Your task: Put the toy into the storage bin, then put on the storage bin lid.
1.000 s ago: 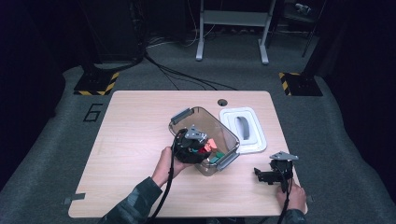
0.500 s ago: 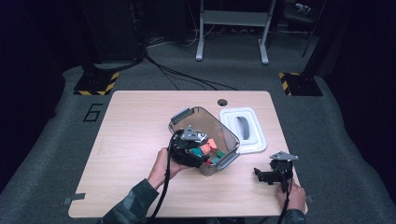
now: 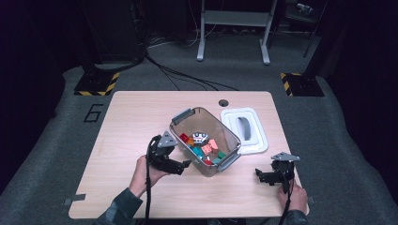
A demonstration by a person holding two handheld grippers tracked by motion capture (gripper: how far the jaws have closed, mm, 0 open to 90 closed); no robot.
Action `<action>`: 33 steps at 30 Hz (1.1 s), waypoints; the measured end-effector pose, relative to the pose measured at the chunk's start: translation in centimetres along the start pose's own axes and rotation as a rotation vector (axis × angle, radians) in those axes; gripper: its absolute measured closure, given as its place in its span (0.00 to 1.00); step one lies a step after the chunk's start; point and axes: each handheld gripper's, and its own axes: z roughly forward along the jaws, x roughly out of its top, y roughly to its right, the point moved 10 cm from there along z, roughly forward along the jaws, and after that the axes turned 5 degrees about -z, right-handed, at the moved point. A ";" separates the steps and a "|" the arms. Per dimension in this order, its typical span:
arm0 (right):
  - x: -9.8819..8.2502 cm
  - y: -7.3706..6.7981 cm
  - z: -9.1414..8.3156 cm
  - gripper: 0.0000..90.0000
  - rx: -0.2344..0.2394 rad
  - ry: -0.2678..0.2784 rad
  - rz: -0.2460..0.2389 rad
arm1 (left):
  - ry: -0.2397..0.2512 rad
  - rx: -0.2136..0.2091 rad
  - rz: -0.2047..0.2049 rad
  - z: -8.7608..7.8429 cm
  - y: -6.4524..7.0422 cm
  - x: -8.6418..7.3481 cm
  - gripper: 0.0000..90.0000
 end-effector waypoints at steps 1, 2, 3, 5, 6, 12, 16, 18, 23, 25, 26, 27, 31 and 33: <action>0.0 0.0 0.0 0.00 0.002 0.000 0.002 | 0.002 0.006 -0.007 0.0 -0.3 -0.3 0.13; 0.0 -0.1 0.0 0.00 0.002 0.001 0.006 | 0.003 0.009 -0.019 -0.1 -0.6 -0.7 0.12; 0.0 0.0 0.0 0.00 0.002 0.000 0.001 | -0.001 0.018 -0.031 -0.2 -1.1 -1.2 0.11; 0.0 -0.1 0.0 0.00 0.002 0.001 0.005 | -0.001 0.031 -0.050 -0.2 -1.8 -1.8 0.10; 0.0 0.0 0.0 0.00 0.002 0.000 0.001 | 0.001 0.043 -0.054 -0.3 -2.2 -2.2 0.09; 0.0 -0.1 0.0 0.00 0.000 0.002 0.008 | -0.011 0.088 -0.092 -0.3 -4.2 -4.4 0.06; 0.0 -0.1 0.0 0.00 0.003 0.002 0.009 | -0.036 0.121 -0.120 -0.1 -5.6 -6.0 0.05; 0.0 -0.1 0.0 0.00 0.003 0.002 0.008 | -0.046 0.139 -0.127 -0.1 -6.3 -6.8 0.04; 0.0 -0.1 0.0 0.00 -0.003 0.000 0.011 | -0.053 0.168 -0.152 -0.1 -7.5 -8.4 0.02; 0.0 -0.1 0.0 0.00 -0.005 -0.001 0.015 | -0.049 0.211 -0.163 0.0 -8.6 -9.5 0.01; 0.1 0.0 0.0 0.00 -0.004 0.002 0.008 | -0.053 0.226 -0.161 0.0 -8.9 -9.9 0.00; 0.1 0.0 0.0 0.00 -0.004 0.002 0.008 | -0.053 0.226 -0.161 0.0 -8.9 -9.9 0.00; 0.0 0.0 0.0 0.00 -0.018 0.001 0.020 | -0.057 0.273 -0.195 0.1 -10.4 -11.8 0.00; 0.0 0.2 -0.1 0.00 -0.025 0.003 0.000 | -0.055 0.278 -0.214 0.2 -11.0 -12.6 0.00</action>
